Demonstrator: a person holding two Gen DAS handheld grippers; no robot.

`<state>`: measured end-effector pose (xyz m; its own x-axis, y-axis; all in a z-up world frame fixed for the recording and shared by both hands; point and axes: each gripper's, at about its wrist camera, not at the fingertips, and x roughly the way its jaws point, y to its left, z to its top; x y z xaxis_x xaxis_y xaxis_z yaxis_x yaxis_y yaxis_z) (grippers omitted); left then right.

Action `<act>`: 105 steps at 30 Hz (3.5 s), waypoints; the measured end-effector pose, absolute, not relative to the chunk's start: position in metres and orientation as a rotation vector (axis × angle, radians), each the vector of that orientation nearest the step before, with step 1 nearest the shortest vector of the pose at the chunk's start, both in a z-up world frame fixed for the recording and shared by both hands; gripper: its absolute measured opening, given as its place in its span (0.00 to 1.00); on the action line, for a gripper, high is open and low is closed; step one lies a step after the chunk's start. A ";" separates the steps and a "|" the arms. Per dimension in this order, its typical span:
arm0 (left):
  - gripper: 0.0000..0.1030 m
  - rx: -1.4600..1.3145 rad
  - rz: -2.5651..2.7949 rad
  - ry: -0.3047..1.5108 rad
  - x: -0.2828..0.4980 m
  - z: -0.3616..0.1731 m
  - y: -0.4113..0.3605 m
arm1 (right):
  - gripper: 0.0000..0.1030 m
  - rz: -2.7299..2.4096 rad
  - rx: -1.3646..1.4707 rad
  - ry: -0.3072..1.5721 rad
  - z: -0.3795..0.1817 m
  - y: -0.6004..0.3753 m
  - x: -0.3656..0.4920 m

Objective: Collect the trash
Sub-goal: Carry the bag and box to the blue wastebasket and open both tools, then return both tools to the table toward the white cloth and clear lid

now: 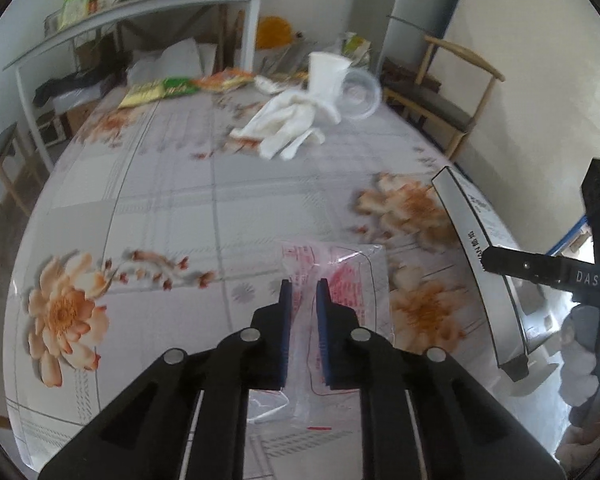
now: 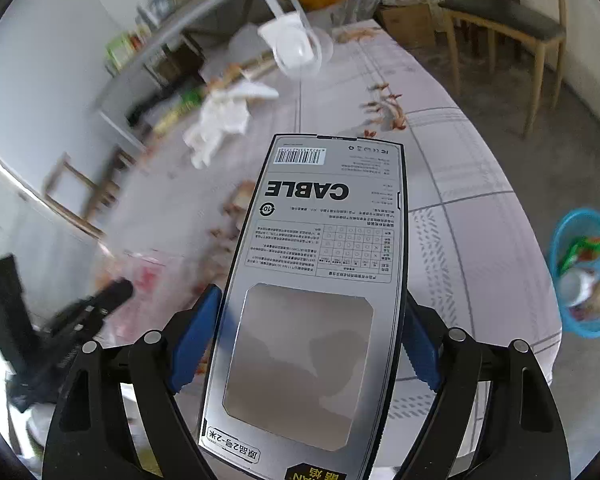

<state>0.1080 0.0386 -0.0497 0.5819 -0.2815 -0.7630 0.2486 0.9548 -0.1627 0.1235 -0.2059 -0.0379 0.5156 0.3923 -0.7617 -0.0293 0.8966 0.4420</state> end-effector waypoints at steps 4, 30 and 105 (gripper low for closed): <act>0.10 -0.059 -0.389 0.853 0.113 -0.022 0.018 | 0.76 0.332 0.580 0.921 -0.028 -0.242 0.109; 0.37 0.338 -0.965 1.402 0.226 -0.179 -0.525 | 0.85 -0.244 1.256 0.746 -0.211 -0.624 0.030; 0.66 -0.147 -0.458 0.886 0.339 -0.038 0.055 | 0.54 0.076 -0.047 0.814 -0.005 -0.188 0.370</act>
<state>0.3395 0.0554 -0.0385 0.5430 -0.4439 -0.7128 0.3245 0.8938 -0.3094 0.3700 -0.1879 -0.0054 0.6841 0.0494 -0.7277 -0.0859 0.9962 -0.0131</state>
